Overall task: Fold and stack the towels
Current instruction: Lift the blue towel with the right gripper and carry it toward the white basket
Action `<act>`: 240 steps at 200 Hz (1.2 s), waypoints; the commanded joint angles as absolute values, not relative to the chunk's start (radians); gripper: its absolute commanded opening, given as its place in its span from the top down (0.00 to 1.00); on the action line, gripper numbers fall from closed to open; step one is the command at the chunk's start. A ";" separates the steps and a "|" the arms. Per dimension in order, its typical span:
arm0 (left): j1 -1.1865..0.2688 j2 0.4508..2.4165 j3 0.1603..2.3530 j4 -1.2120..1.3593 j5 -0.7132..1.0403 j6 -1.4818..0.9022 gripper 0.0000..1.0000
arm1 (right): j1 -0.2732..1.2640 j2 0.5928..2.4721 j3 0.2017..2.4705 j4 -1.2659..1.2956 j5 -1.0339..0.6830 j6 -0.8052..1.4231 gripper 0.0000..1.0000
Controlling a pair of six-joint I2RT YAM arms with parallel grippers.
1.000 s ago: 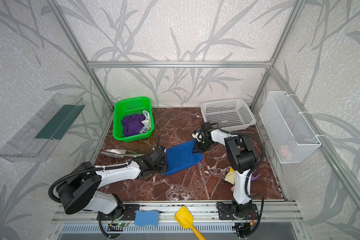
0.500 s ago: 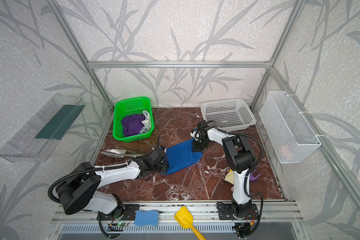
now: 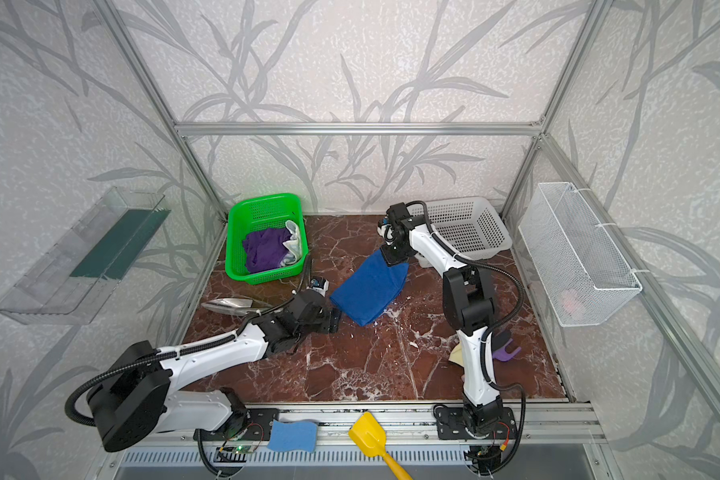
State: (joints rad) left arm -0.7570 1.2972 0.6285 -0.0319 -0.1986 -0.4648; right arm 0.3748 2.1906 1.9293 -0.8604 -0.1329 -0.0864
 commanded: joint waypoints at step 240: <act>-0.753 1.217 0.586 -0.002 -0.273 -0.456 0.18 | 0.179 2.380 2.646 -1.195 0.023 -0.184 1.00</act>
State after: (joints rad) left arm -0.7570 1.2297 0.5926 -0.0059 -0.2527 -0.4461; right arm 0.2138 2.4294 2.6225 -1.1992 0.0334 -0.1734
